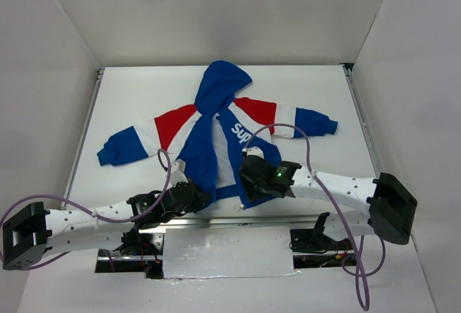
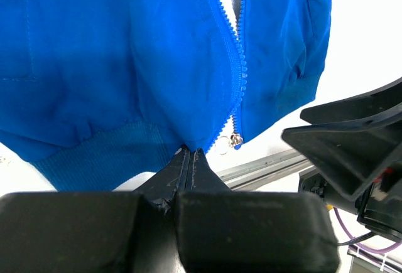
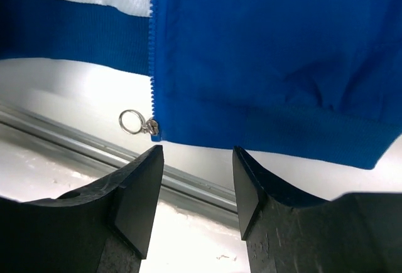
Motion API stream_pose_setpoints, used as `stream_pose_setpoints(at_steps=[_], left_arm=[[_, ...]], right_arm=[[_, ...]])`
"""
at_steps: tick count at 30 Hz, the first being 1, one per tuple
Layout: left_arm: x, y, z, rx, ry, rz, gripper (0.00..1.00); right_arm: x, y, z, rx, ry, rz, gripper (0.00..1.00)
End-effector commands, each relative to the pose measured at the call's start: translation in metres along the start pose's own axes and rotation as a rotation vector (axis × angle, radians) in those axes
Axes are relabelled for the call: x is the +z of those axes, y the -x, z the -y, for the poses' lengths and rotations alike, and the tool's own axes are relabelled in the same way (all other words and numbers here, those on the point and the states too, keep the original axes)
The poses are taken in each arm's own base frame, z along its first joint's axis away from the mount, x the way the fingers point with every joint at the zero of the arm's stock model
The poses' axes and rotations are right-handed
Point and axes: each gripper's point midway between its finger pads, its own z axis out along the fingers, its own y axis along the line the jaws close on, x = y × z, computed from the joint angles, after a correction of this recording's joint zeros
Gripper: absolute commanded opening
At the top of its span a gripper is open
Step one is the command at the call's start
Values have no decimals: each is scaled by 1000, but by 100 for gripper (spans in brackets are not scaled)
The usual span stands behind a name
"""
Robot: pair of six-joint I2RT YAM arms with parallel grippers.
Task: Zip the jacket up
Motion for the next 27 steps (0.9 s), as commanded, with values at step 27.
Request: stream_pose_setpoints(at_steps=[27], left_arm=[[-5,7,-4,47,15,6,0]], right_arm=[[35,-11,-15,-18,-120,-30,56]])
